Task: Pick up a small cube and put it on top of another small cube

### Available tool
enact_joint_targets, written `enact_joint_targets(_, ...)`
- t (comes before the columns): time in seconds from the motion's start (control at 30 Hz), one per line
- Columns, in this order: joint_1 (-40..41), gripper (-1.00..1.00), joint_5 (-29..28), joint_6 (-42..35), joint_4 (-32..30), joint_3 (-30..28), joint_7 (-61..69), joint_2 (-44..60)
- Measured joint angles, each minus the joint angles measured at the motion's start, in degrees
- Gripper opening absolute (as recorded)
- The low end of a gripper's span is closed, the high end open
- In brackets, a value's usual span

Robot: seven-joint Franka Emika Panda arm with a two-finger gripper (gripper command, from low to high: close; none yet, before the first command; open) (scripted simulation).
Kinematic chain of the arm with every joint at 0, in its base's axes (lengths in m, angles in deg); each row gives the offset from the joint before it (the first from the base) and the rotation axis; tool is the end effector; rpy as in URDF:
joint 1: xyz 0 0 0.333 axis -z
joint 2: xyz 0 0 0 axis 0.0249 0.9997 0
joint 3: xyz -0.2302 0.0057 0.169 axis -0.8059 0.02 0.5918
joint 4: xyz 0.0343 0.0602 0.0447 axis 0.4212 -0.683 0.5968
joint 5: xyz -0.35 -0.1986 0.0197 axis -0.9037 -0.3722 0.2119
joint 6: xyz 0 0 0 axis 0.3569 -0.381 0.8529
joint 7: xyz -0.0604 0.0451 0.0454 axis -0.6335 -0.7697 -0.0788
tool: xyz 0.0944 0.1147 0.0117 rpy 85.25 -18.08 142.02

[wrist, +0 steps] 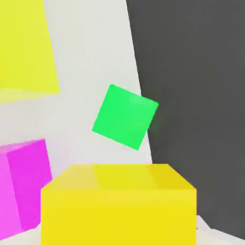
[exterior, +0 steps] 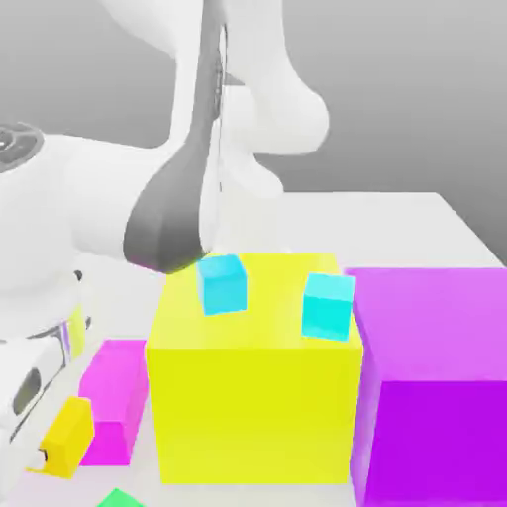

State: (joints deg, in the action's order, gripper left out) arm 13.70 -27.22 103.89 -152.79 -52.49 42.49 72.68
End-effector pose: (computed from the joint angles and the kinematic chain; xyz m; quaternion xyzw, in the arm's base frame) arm 0.5342 -0.1976 0.1771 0.9419 0.3328 -0.0436 0.0134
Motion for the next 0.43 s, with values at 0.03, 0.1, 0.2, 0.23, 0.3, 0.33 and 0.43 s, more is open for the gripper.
enact_joint_targets(0.03, 0.04, -1.00, 1.08, 1.61, -1.06, 1.00, 1.46, -0.32)
enact_joint_targets(0.1, -0.27, -1.00, 3.80, 5.45, -3.88, 3.59, 4.16, -1.36)
enact_joint_targets(0.2, -0.09, -1.00, 4.01, 9.24, -5.93, 4.44, 6.49, 0.28)
enact_joint_targets(0.23, -0.06, -1.00, 4.02, 11.04, -5.98, 4.52, 6.66, 2.01)
enact_joint_targets(0.3, -0.02, 1.00, 4.13, 14.12, -5.93, 4.55, 6.83, 5.25)
enact_joint_targets(0.33, -0.02, 1.00, 4.13, 14.12, -5.93, 4.55, 6.83, 5.25)
enact_joint_targets(0.43, -0.02, 1.00, 4.13, 14.12, -5.93, 4.55, 6.83, 5.25)
